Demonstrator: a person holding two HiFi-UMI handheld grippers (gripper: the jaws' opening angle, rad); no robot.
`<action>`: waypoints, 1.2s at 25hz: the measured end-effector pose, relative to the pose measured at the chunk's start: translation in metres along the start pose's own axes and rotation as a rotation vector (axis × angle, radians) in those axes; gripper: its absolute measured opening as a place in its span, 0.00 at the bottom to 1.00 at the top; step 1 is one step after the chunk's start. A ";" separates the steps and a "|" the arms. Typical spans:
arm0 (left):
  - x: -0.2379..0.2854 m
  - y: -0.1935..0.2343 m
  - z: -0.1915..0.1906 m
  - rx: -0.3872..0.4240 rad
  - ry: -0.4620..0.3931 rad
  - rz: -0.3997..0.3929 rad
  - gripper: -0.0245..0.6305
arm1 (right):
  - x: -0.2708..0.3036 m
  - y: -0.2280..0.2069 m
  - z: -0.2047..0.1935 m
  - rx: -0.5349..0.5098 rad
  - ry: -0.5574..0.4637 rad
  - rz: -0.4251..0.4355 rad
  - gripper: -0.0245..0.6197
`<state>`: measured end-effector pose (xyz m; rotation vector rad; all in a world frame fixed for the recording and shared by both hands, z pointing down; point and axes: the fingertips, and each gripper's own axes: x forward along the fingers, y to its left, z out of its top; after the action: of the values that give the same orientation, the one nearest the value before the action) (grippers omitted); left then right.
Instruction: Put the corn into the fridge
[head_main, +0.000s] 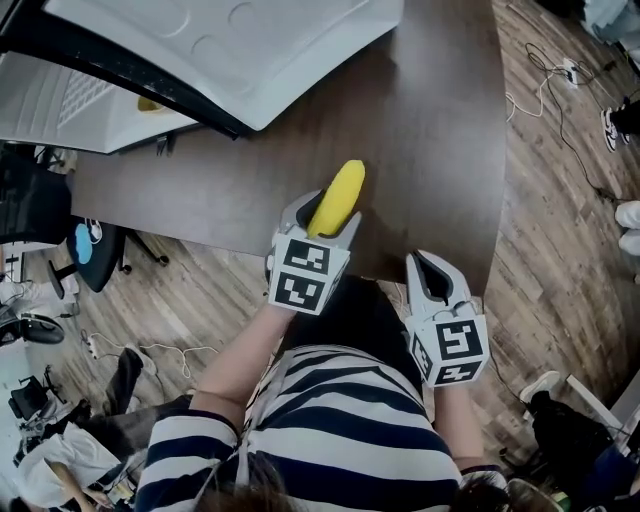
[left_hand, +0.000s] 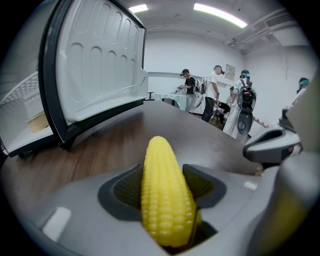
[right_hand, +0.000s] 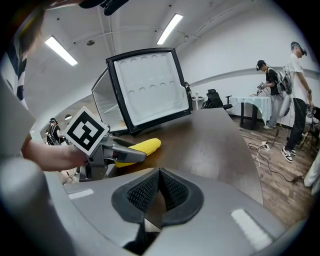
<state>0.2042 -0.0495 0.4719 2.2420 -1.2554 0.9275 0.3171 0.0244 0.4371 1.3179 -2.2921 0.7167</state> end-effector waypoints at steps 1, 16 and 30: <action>-0.002 0.000 0.000 0.000 -0.006 -0.002 0.04 | -0.002 0.001 -0.001 -0.004 0.000 0.001 0.04; -0.076 -0.002 -0.014 -0.077 -0.144 0.030 0.04 | -0.040 0.052 -0.014 -0.091 -0.015 0.056 0.04; -0.180 0.054 -0.047 -0.161 -0.254 0.231 0.04 | -0.057 0.135 -0.019 -0.229 -0.032 0.188 0.04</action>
<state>0.0740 0.0579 0.3772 2.1697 -1.6669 0.6040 0.2280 0.1315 0.3887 1.0277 -2.4616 0.4746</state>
